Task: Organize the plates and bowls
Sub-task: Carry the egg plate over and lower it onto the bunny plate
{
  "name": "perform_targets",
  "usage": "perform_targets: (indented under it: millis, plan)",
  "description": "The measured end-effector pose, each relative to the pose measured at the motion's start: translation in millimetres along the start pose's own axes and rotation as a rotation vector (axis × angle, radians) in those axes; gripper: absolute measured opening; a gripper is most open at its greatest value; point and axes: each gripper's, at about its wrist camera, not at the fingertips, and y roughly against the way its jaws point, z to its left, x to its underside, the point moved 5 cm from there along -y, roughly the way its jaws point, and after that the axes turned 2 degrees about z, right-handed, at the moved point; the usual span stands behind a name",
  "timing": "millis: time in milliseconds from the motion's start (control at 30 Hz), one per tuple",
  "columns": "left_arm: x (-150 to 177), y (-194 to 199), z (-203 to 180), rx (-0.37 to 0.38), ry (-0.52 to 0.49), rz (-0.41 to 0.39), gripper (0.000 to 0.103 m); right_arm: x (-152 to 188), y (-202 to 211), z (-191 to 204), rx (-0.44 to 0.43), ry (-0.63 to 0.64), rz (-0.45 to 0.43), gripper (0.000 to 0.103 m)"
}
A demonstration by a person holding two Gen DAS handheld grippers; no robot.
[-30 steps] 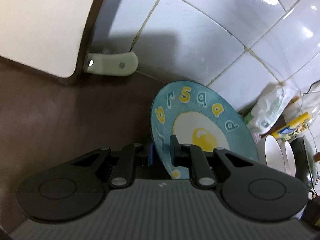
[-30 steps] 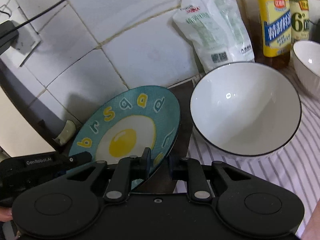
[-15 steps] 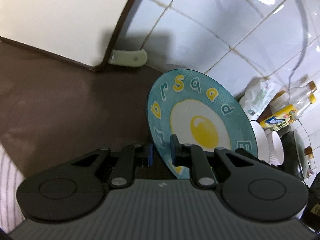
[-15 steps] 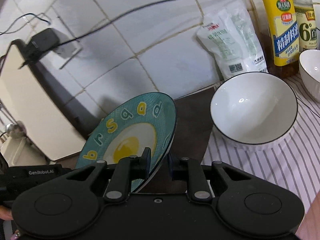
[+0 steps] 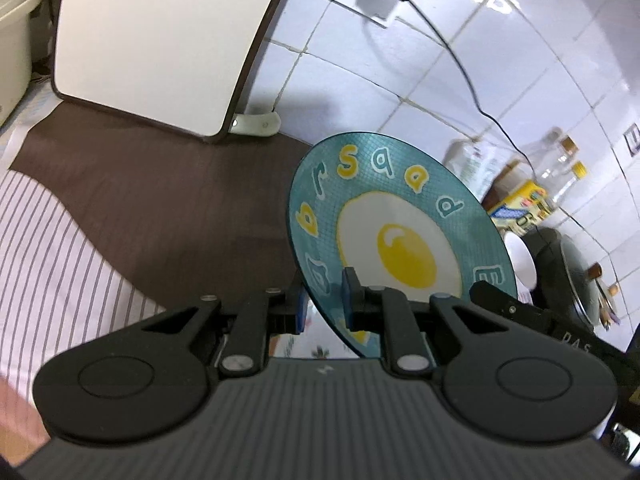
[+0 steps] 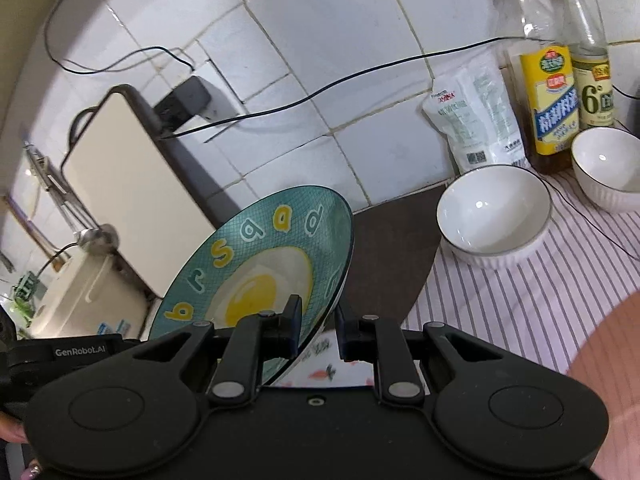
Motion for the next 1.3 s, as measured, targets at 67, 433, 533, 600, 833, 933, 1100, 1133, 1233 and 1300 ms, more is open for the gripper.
perform_targets:
  millis: [67, 433, 533, 600, 833, 933, 1100, 1133, 1233, 1300]
  plan:
    - [11, 10, -2, -0.003, 0.003, 0.002, 0.015, 7, 12, 0, -0.003, -0.001, 0.004, 0.022]
    - [72, 26, -4, -0.013, 0.005, 0.073, 0.015, 52, 49, -12, 0.016, -0.017, 0.077, 0.022]
    - [86, 23, -5, -0.024, -0.006, 0.093, 0.015, 64, 52, -17, 0.032, -0.013, 0.103, 0.022]
    - [94, 21, -6, -0.035, -0.019, 0.102, 0.015, 72, 52, -22, 0.044, -0.012, 0.124, 0.022]
    - [111, 2, -7, -0.044, -0.055, 0.164, 0.016, 89, 47, -39, 0.098, -0.027, 0.191, 0.022]
    - [114, -5, -6, -0.045, -0.061, 0.174, 0.016, 93, 43, -45, 0.106, -0.040, 0.204, 0.022]
    - [117, -15, -2, -0.049, -0.048, 0.203, 0.016, 97, 37, -50, 0.125, -0.047, 0.231, 0.022]
    - [117, -15, -2, -0.049, -0.049, 0.201, 0.016, 97, 35, -49, 0.129, -0.048, 0.237, 0.022]
    - [115, -16, 0, -0.062, -0.053, 0.197, 0.016, 97, 30, -47, 0.132, -0.042, 0.252, 0.022]
    - [113, -17, 3, -0.077, -0.046, 0.203, 0.016, 97, 28, -44, 0.136, -0.036, 0.264, 0.022]
